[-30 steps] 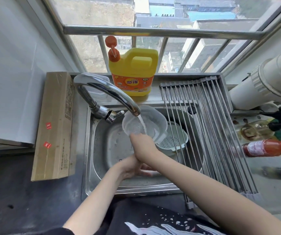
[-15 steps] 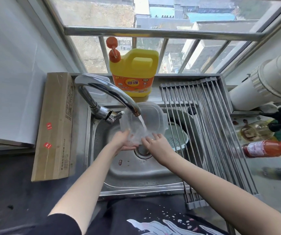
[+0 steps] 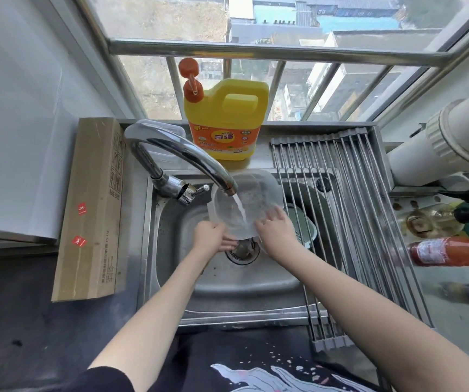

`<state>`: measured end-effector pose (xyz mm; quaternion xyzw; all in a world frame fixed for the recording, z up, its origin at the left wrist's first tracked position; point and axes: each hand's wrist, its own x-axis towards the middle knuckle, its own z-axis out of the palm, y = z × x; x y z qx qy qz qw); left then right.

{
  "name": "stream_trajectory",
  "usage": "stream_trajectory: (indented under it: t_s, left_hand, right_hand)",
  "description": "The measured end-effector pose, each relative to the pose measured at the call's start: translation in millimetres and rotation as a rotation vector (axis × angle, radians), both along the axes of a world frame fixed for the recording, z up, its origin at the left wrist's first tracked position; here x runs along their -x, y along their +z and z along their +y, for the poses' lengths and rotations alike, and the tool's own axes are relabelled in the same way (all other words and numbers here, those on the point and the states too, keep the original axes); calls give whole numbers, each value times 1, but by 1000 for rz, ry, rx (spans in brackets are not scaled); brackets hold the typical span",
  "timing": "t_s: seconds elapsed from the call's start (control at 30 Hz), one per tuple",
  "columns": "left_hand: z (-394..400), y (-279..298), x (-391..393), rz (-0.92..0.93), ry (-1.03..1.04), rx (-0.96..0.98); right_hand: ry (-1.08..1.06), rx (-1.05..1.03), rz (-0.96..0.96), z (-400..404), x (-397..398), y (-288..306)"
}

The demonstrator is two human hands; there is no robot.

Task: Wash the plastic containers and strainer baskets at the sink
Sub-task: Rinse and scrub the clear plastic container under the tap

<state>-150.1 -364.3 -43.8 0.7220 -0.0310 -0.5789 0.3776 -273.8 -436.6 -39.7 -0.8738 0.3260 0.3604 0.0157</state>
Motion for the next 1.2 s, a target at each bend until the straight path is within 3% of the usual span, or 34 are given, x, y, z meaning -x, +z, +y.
stream_trajectory:
  t_s: [0.1,0.2,0.27,0.33,0.47,0.53,0.63,0.73,0.83,1.0,1.1,1.2]
  left_hand:
    - [-5,3,10,25,8,-5]
    - [-6,1,6,-45,52,8]
    - [-4,2,4,36,98,7]
    - [0,2,5,117,119,6]
    - [5,-1,10,152,69,-23]
    - [5,-1,11,169,42,-9]
    - [2,1,17,175,94,54]
    - [6,0,17,195,52,8]
    - [11,-3,8,204,-29,-62]
    - [-2,-13,-18,68,97,-107]
    - [-10,-11,-17,13,56,-130]
    - [-9,-6,-1,-50,-26,-131]
  right_hand:
    - [-146,-74,-11,13,-18,2]
    - [-113,-214,-361,27,-26,3]
    - [-47,-251,-476,23,-18,3]
    - [16,-236,-416,16,-13,6]
    - [125,78,95,5,-9,15]
    - [54,145,202,9,-12,16]
    - [1,95,78,24,-24,18]
    - [136,18,-169,29,-23,14]
    - [186,-3,-153,22,-14,15]
    - [356,88,-136,26,-2,21]
    - [262,92,-144,31,-6,18]
    - [-1,-38,-294,40,-21,9]
